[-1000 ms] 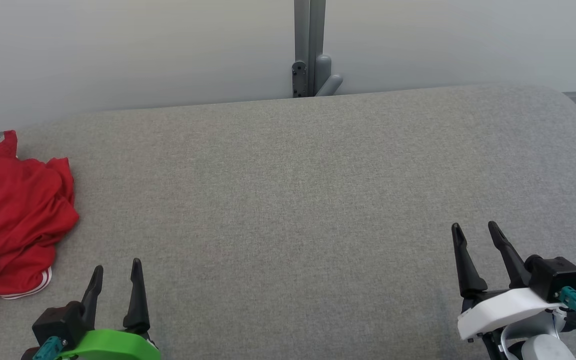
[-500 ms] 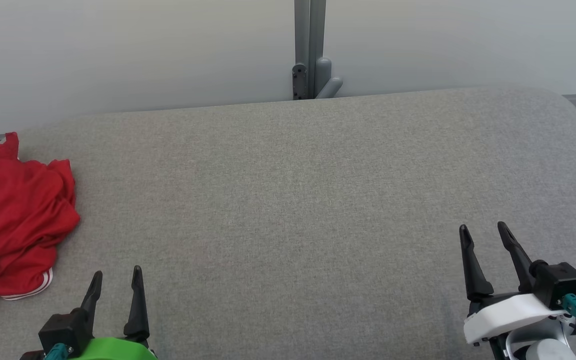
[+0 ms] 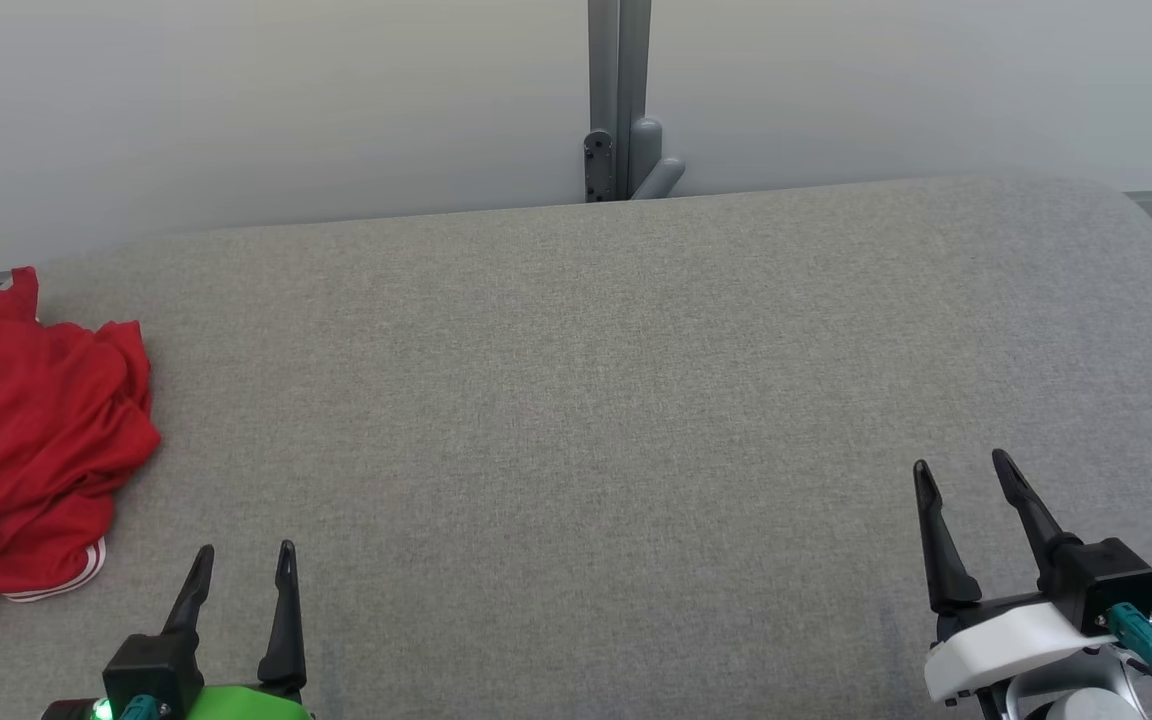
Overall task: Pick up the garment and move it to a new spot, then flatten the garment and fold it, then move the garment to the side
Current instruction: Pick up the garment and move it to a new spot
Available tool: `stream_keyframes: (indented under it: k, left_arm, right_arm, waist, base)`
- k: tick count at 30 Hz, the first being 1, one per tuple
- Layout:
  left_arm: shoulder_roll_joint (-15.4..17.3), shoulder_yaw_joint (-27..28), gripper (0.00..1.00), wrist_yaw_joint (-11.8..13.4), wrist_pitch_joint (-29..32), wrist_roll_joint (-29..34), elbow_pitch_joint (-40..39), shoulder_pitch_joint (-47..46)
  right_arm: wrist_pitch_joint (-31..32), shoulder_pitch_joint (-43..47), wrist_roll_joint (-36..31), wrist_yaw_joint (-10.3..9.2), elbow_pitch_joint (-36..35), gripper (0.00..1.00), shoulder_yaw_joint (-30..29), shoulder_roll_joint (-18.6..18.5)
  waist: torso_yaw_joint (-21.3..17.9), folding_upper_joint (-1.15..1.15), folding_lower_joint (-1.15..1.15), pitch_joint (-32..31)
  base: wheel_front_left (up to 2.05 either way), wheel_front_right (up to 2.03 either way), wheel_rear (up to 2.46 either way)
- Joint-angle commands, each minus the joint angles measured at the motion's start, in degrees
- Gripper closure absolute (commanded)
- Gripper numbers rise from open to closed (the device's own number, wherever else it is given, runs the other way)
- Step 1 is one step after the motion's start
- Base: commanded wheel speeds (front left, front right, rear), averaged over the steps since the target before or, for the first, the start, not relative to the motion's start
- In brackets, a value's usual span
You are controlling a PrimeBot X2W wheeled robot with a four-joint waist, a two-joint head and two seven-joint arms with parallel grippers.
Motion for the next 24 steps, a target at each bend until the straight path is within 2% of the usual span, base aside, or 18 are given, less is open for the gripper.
stream_keyframes:
  k: [1,18,24]
  left_arm:
    - [0.0,0.2,0.00,-0.2,-0.3,1.1,-0.1,0.6]
    - [-0.4,1.0,0.00,-0.7,-0.5,2.9,-0.3,0.7]
    - [-0.6,0.5,0.00,-0.7,-0.5,3.1,0.2,-0.3]
  right_arm:
    - [-0.5,0.8,-1.3,0.02,-0.4,0.00,0.0,0.0]
    - [-0.7,1.1,-1.8,0.01,-0.1,0.00,-0.2,0.2]
    - [-0.7,1.1,-1.4,0.01,-0.5,0.00,0.3,0.1]
  waist:
    - [0.0,0.29,0.00,0.0]
    - [0.2,0.30,0.00,0.0]
    - [2.1,0.30,0.00,0.0]
  base:
    - [0.00,0.00,0.00]
    - [0.00,0.00,0.00]
    - [0.00,0.00,0.00]
